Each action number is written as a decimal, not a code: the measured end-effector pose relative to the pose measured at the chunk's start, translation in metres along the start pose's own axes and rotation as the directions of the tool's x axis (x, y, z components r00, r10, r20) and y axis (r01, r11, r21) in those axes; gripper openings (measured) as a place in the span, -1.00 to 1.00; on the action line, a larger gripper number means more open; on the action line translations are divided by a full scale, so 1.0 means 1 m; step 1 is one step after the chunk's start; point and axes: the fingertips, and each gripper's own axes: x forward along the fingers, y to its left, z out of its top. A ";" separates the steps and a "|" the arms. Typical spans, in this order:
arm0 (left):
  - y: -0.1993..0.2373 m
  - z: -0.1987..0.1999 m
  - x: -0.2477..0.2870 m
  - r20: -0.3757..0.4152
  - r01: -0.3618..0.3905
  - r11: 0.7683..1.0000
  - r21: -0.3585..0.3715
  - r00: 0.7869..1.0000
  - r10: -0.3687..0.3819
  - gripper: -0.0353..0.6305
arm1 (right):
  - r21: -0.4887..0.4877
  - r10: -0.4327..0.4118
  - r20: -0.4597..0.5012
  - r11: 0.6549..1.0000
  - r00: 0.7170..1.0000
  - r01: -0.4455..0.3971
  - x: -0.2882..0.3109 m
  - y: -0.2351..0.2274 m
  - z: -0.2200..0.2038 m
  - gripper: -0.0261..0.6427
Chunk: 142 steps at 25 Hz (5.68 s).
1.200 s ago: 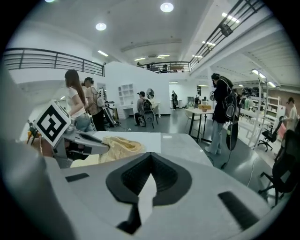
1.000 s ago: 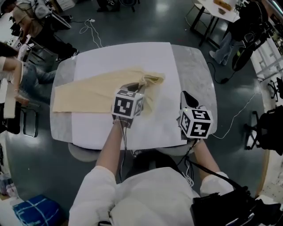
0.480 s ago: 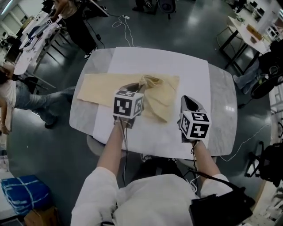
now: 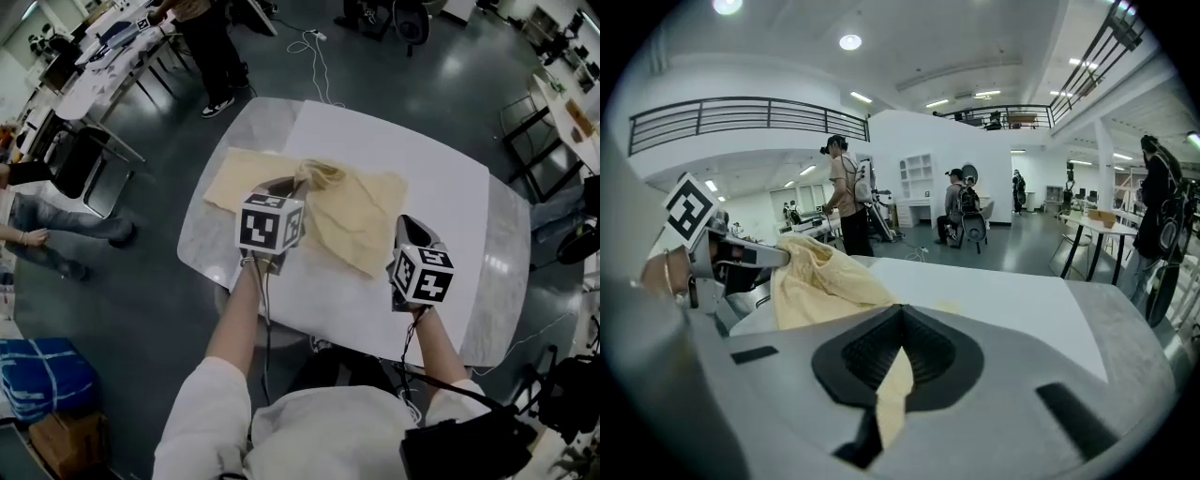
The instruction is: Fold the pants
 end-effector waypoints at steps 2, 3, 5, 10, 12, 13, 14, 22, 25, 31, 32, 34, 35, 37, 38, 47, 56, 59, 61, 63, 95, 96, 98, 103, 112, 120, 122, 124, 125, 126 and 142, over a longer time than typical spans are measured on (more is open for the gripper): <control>0.023 -0.002 -0.005 0.003 -0.017 1.000 -0.014 1.000 0.017 -0.79 | -0.006 0.011 -0.010 1.000 1.000 -0.011 0.011 0.015 -0.001 -0.94; 0.033 -0.004 -0.007 0.004 -0.025 1.000 -0.019 1.000 0.026 -0.79 | -0.007 0.017 -0.016 1.000 1.000 -0.017 0.016 0.022 -0.001 -0.94; 0.053 -0.005 -0.010 0.010 -0.044 0.999 -0.029 0.999 0.044 -0.79 | -0.009 0.026 -0.026 1.000 0.999 -0.027 0.025 0.033 -0.004 -0.94; 0.098 0.003 -0.017 0.042 -0.081 0.994 -0.073 0.996 0.084 -0.79 | -0.016 0.039 -0.056 0.999 0.998 -0.040 0.045 0.047 -0.007 -0.94; 0.118 0.005 -0.022 0.054 -0.104 0.990 -0.091 0.993 0.109 -0.79 | -0.017 0.041 -0.066 0.999 0.997 -0.043 0.053 0.050 -0.009 -0.94; 0.129 0.005 -0.023 0.059 -0.121 0.987 -0.101 0.990 0.127 -0.79 | -0.017 0.043 -0.070 0.999 0.997 -0.045 0.057 0.050 -0.010 -0.94; 0.141 0.002 -0.024 0.062 -0.144 0.983 -0.115 0.986 0.152 -0.79 | -0.017 0.046 -0.074 0.999 0.996 -0.047 0.061 0.051 -0.011 -0.94; 0.250 -0.089 -0.016 0.012 -0.345 0.888 -0.304 0.931 0.365 -0.29 | -0.011 0.050 -0.138 0.999 0.989 -0.052 0.089 0.056 -0.050 -0.94; 0.247 -0.099 -0.015 -0.003 -0.338 0.903 -0.264 0.937 0.350 -0.29 | -0.001 0.042 -0.153 0.999 0.987 -0.043 0.097 0.059 -0.060 -0.94; 0.170 -0.109 0.012 -0.020 -0.196 0.969 -0.149 0.981 0.195 -0.29 | 0.036 0.020 -0.145 0.999 0.989 -0.015 0.094 0.061 -0.064 -0.94; 0.152 -0.109 0.019 -0.019 -0.162 0.976 -0.143 0.987 0.160 -0.29 | 0.041 0.014 -0.143 0.999 0.990 -0.008 0.092 0.058 -0.064 -0.94; 0.119 -0.109 0.033 -0.022 -0.094 0.986 -0.140 0.996 0.092 -0.29 | 0.045 -0.003 -0.138 0.999 0.990 0.009 0.085 0.051 -0.063 -0.94; 0.102 -0.110 0.040 -0.028 -0.063 0.989 -0.135 0.998 0.060 -0.29 | 0.046 -0.013 -0.135 0.999 0.991 0.020 0.081 0.045 -0.063 -0.94; 0.067 -0.111 0.054 -0.049 -0.006 0.994 -0.111 0.999 0.000 -0.29 | 0.055 -0.036 -0.129 0.998 0.991 0.044 0.071 0.031 -0.064 -0.94; 0.049 -0.112 0.062 -0.060 0.023 0.995 -0.097 0.998 -0.029 -0.29 | 0.062 -0.047 -0.127 0.997 0.991 0.056 0.067 0.022 -0.065 -0.94; -0.075 -0.128 0.128 -0.156 0.142 0.989 0.033 0.978 -0.135 -0.29 | 0.135 -0.127 -0.154 0.980 0.980 0.148 0.024 -0.060 -0.101 -0.94; -0.128 -0.144 0.170 -0.265 0.137 0.976 0.167 0.960 -0.090 -0.29 | 0.187 -0.150 -0.191 0.965 0.970 0.186 -0.002 -0.113 -0.135 -0.94; -0.130 -0.148 0.178 -0.297 0.111 0.974 0.196 0.954 -0.049 -0.29 | 0.201 -0.147 -0.196 0.962 0.970 0.186 -0.004 -0.124 -0.140 -0.94; -0.133 -0.150 0.181 -0.309 0.106 0.974 0.201 0.950 -0.039 -0.29 | 0.209 -0.145 -0.195 0.960 0.970 0.186 -0.005 -0.129 -0.143 -0.94; -0.134 -0.153 0.183 -0.318 0.099 0.975 0.198 0.948 -0.032 -0.29 | 0.217 -0.142 -0.193 0.959 0.971 0.184 -0.006 -0.133 -0.146 -0.94; -0.115 -0.141 0.174 -0.308 0.048 0.997 0.067 0.951 -0.025 -0.80 | 0.233 -0.065 -0.166 0.967 0.984 0.103 0.021 -0.127 -0.127 -0.94; -0.113 -0.138 0.169 -0.301 0.047 0.997 0.059 0.953 -0.027 -0.80 | 0.237 -0.060 -0.160 0.967 0.985 0.097 0.021 -0.123 -0.124 -0.94; -0.108 -0.129 0.160 -0.286 0.046 0.997 0.059 0.958 -0.027 -0.81 | 0.238 -0.051 -0.150 0.967 0.987 0.086 0.021 -0.114 -0.117 -0.94; -0.079 -0.108 0.136 -0.256 0.029 0.997 0.065 0.967 -0.012 -0.81 | 0.229 -0.029 -0.126 0.972 0.992 0.057 0.026 -0.083 -0.100 -0.94; -0.008 -0.080 0.086 -0.223 -0.017 1.000 0.010 0.975 0.019 -0.81 | 0.160 0.023 -0.092 0.987 0.995 -0.008 0.045 -0.018 -0.064 -0.94; 0.070 -0.065 0.058 -0.172 -0.097 0.995 0.020 0.980 0.099 -0.81 | 0.096 0.082 -0.106 0.993 0.991 -0.072 0.075 0.044 -0.054 -0.94; 0.088 -0.063 0.050 -0.172 -0.106 0.994 0.018 0.979 0.108 -0.81 | 0.090 0.094 -0.113 0.992 0.989 -0.084 0.081 0.058 -0.055 -0.94; 0.105 -0.061 0.041 -0.178 -0.113 0.993 0.014 0.977 0.114 -0.80 | 0.082 0.102 -0.121 0.992 0.987 -0.093 0.087 0.070 -0.056 -0.94; 0.115 -0.060 0.037 -0.178 -0.120 0.993 0.010 0.977 0.120 -0.81 | 0.078 0.106 -0.125 0.992 0.987 -0.096 0.090 0.076 -0.056 -0.94; 0.126 -0.058 0.033 -0.178 -0.128 0.992 0.003 0.976 0.127 -0.81 | 0.075 0.108 -0.129 0.992 0.986 -0.099 0.094 0.080 -0.057 -0.94; 0.312 -0.083 -0.006 -0.122 -0.405 0.862 -0.305 0.914 0.387 -0.79 | 0.043 0.106 -0.198 0.994 0.974 -0.099 0.120 0.092 -0.078 -0.94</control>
